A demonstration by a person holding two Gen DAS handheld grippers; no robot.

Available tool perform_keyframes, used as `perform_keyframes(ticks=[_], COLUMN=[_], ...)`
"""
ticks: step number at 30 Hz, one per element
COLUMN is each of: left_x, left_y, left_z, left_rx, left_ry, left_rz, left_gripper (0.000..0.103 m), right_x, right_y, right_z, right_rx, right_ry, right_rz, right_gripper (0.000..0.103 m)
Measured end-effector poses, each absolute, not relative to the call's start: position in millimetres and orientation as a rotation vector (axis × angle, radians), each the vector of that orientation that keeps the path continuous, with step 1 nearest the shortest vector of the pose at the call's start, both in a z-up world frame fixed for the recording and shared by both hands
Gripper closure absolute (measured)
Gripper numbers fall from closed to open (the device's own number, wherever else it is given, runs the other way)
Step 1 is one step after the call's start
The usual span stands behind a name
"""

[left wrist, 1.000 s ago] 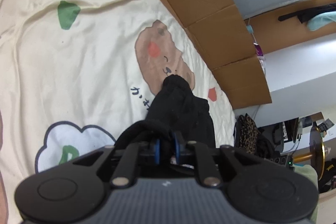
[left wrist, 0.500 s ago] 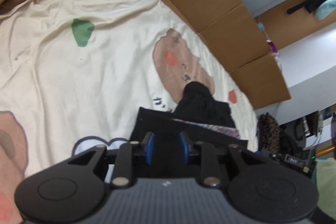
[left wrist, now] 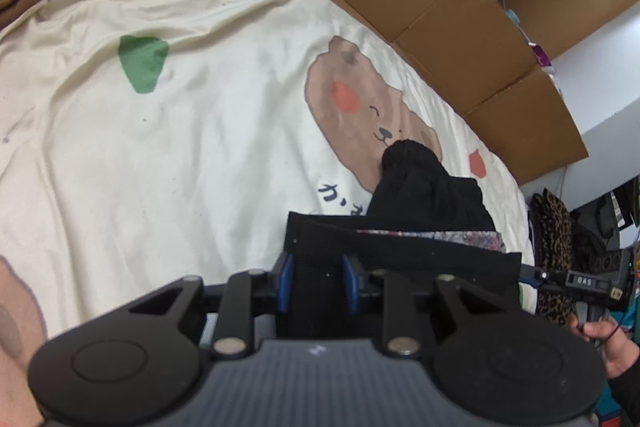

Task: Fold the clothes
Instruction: 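Drag the waistband across the sheet with both grippers, stretching the shorts flat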

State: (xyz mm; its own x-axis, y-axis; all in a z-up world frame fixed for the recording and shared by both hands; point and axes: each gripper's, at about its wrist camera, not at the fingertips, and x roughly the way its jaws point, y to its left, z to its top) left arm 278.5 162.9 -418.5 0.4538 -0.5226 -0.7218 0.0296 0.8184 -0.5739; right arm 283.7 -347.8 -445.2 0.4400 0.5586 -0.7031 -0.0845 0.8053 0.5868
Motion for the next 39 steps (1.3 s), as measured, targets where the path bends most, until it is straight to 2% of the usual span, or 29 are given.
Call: perform_keyframes(ticks=[2, 4, 6, 10, 12, 16, 17, 19, 20, 31, 39], left_x=[281.0, 281.5, 280.5, 278.3, 278.4, 278.5, 278.1, 276.6, 275.8, 274.1, 276.4], left_y=[162.5, 161.5, 159.8, 160.1, 159.7, 158.5, 158.5, 159.1, 159.9, 168.1, 157.0], left_z=[-421.7, -421.0, -418.5, -415.4, -416.1, -417.1, -416.3, -413.7, -412.0, -405.2, -418.4], left_rx=[-0.539, -0.529, -0.502, -0.492, -0.487, -0.476, -0.475, -0.472, -0.471, -0.505, -0.425], left_ry=[1.051, 1.042, 1.034, 1.022, 1.019, 1.016, 1.013, 1.003, 0.997, 0.951, 1.005], left_rz=[-0.369, -0.371, -0.380, -0.396, -0.396, -0.393, -0.391, -0.389, -0.387, -0.352, -0.323], left_gripper=[0.076, 0.088, 0.094, 0.097, 0.098, 0.100, 0.100, 0.100, 0.100, 0.101, 0.100], right_x=[287.4, 290.4, 292.8, 294.2, 294.7, 295.2, 295.7, 295.2, 294.5, 291.6, 303.7], right_y=[-343.4, -341.6, -340.5, -341.9, -342.7, -339.5, -339.4, -341.4, -342.4, -354.9, -342.1], right_z=[-446.6, -448.2, -449.6, -451.5, -453.5, -456.5, -457.4, -456.6, -454.6, -425.2, -443.2], right_rx=[0.501, 0.496, 0.491, 0.487, 0.488, 0.466, 0.461, 0.457, 0.444, 0.459, 0.417], right_ry=[1.045, 1.049, 1.055, 1.066, 1.068, 1.068, 1.070, 1.064, 1.057, 0.919, 0.947], right_rz=[0.428, 0.428, 0.429, 0.422, 0.416, 0.437, 0.439, 0.426, 0.419, 0.401, 0.381], right_gripper=[0.071, 0.071, 0.071, 0.070, 0.065, 0.066, 0.069, 0.095, 0.098, 0.100, 0.100])
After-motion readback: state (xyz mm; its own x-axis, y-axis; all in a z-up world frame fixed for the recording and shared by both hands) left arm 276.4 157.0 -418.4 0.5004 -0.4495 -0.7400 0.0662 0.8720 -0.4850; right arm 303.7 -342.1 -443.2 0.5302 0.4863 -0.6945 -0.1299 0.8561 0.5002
